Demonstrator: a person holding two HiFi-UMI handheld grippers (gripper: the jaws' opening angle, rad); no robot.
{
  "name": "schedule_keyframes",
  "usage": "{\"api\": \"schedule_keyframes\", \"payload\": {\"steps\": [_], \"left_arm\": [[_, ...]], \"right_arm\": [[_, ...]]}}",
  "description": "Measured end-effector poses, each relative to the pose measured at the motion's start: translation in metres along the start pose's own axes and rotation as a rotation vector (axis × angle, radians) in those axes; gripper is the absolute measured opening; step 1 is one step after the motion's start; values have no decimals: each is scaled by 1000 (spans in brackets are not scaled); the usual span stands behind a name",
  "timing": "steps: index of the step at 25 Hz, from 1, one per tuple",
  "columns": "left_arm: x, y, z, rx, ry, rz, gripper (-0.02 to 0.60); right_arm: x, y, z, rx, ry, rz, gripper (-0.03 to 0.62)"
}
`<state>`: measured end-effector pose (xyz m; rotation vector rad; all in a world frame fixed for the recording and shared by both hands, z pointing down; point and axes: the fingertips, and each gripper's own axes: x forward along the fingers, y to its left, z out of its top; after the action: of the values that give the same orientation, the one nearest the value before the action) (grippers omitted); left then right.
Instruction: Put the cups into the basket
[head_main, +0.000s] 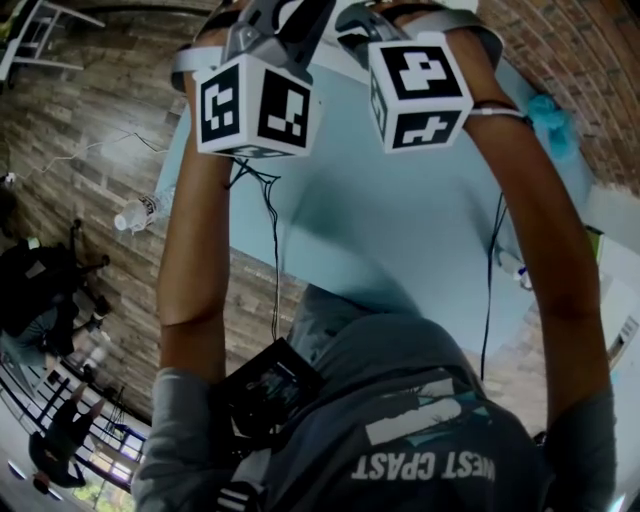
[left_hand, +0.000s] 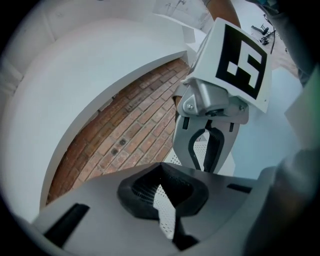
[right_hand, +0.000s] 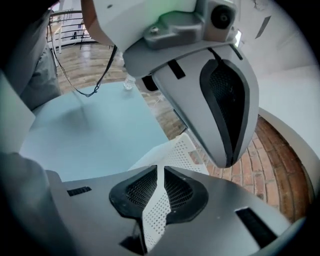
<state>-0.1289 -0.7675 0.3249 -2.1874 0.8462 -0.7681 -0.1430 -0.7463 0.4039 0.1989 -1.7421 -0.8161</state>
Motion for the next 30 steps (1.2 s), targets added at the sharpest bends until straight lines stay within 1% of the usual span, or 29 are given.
{"api": "schedule_keyframes", "payload": {"steps": [10, 15, 21, 24, 27, 30], "left_arm": [[-51, -15, 26, 23, 22, 24, 0], [-79, -25, 44, 21, 28, 37, 1], [-107, -39, 77, -1, 10, 46, 0], [-119, -48, 94, -8, -3, 44, 1], [-133, -56, 111, -28, -25, 42, 1], [-146, -62, 128, -63, -51, 43, 1]], "right_arm": [[-48, 26, 45, 41, -101, -65, 48], [-80, 40, 65, 80, -167, -116, 46], [-131, 58, 83, 169, -280, -173, 34], [-156, 71, 91, 235, -350, -183, 24], [-180, 86, 98, 331, -424, -193, 15], [-208, 101, 104, 370, -487, -181, 15]]}}
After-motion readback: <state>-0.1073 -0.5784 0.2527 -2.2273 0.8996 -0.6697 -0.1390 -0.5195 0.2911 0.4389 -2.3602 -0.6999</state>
